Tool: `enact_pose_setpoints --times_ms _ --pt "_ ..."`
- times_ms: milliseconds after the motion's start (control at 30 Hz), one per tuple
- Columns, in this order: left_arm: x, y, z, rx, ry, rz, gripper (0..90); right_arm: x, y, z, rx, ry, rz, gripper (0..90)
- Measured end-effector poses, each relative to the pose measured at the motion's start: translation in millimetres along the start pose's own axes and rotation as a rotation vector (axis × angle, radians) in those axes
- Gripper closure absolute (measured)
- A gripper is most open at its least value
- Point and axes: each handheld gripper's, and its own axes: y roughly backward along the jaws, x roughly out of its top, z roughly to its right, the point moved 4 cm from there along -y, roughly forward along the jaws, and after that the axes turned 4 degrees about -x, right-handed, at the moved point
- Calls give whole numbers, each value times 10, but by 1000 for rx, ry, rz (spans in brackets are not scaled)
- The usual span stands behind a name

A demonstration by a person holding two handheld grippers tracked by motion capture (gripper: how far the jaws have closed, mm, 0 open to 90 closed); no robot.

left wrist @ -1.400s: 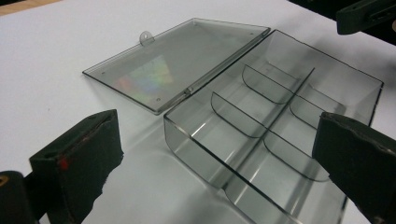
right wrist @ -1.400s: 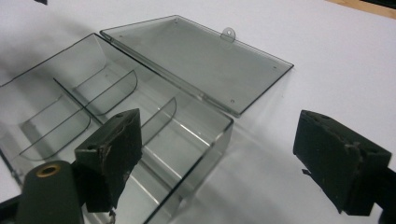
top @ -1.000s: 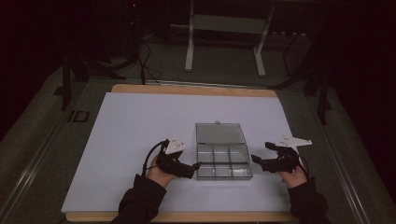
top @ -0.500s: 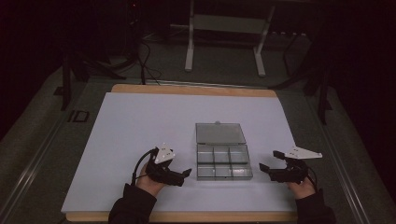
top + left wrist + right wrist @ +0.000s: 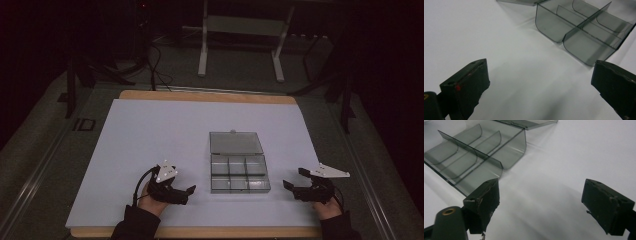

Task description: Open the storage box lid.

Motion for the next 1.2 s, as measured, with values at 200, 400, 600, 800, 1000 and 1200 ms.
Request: enact_pose_setpoints --times_ms 200,400,600,800,1000,1200 --pt "-85 26 -34 28 10 -4 26 -111 0 37 -41 1 -9 145" --pt "-151 21 -74 97 -17 -27 26 -171 23 80 -91 5 -9 144" --pt "-156 44 -85 125 -9 -5 26 -202 43 115 -127 6 1 144" --pt "-162 66 -72 153 -18 23 26 -209 34 111 -152 15 0 146" --pt "-164 71 -57 170 -31 35 26 -217 45 95 -191 26 15 145" --pt "-167 76 -58 161 -31 37 27 -221 45 109 -218 15 19 143"
